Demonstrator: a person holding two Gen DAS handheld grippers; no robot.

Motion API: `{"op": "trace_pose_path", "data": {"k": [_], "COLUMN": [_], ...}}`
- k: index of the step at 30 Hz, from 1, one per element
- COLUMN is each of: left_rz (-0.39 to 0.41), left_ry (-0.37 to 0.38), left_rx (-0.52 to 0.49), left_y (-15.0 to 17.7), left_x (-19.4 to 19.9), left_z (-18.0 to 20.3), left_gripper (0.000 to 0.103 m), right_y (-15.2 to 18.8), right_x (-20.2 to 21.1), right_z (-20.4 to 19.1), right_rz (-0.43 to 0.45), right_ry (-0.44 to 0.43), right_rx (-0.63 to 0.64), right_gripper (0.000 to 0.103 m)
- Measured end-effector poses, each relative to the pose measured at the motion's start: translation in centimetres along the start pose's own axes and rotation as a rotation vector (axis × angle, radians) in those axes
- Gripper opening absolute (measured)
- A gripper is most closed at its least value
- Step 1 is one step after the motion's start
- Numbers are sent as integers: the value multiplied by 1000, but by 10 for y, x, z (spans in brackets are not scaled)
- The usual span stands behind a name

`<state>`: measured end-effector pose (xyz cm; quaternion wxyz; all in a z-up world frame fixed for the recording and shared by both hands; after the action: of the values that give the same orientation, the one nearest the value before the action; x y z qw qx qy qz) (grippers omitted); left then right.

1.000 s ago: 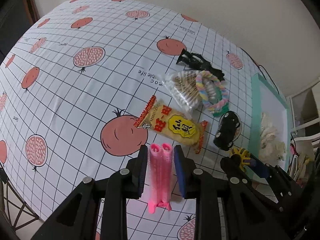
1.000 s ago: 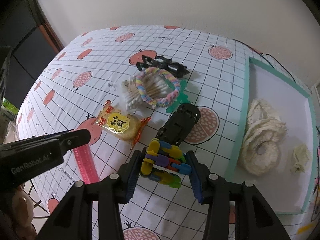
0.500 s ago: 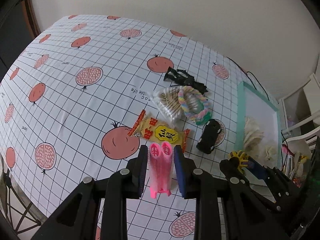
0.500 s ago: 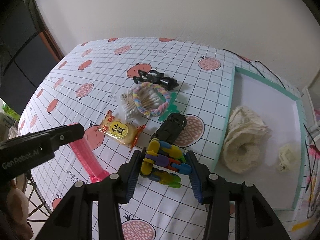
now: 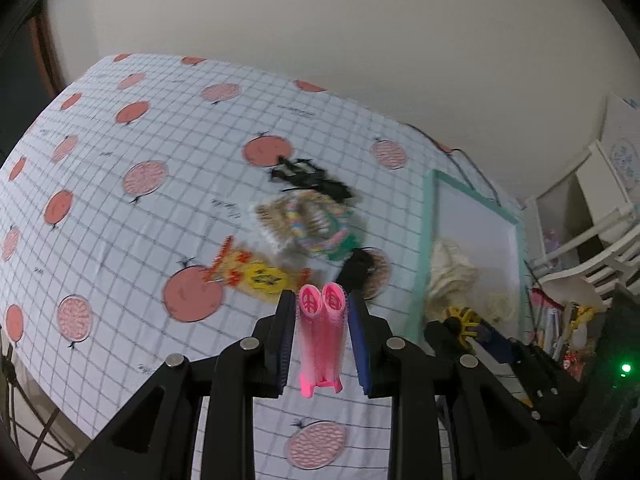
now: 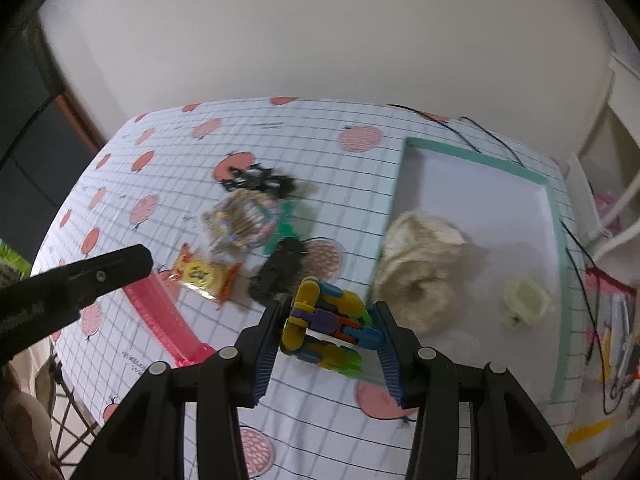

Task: Organize objects
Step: 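Lift and carry the pink roller with left tool while right tool carries the block toy over the tray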

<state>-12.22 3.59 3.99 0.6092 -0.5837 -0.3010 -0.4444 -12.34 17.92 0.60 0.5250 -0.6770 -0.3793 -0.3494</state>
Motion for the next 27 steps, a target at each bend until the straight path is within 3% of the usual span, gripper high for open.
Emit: {"op": "trace_pose_path", "data": {"k": [17,27], "left_rz": [72,69], "left_ry": [107,186], "left_rx": [-75,-66], "left_y": [-28,-41], "left_x": [1,-28], "left_z": [72,102], "left_gripper": [27,27], "right_y": [-22,-23], "right_x": [31,18], "right_z": [112,152], "right_rz": [129,139], "right_ry": [128,196], "right_rx": [-235,-260], "right_gripper": [48,48]}}
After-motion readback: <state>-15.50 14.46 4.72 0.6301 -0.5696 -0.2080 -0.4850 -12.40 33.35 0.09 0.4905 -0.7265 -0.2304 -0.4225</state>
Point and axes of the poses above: each gripper's, at about its wrist camera, not at the fingertips, and x roughly against the way its jaws point, z to its right, y to its underside, the point moved 10 cm from there along -x, roughly the way its jaws point, and after that the axes turned 13 degrees about -x, right-handed, at the moved point
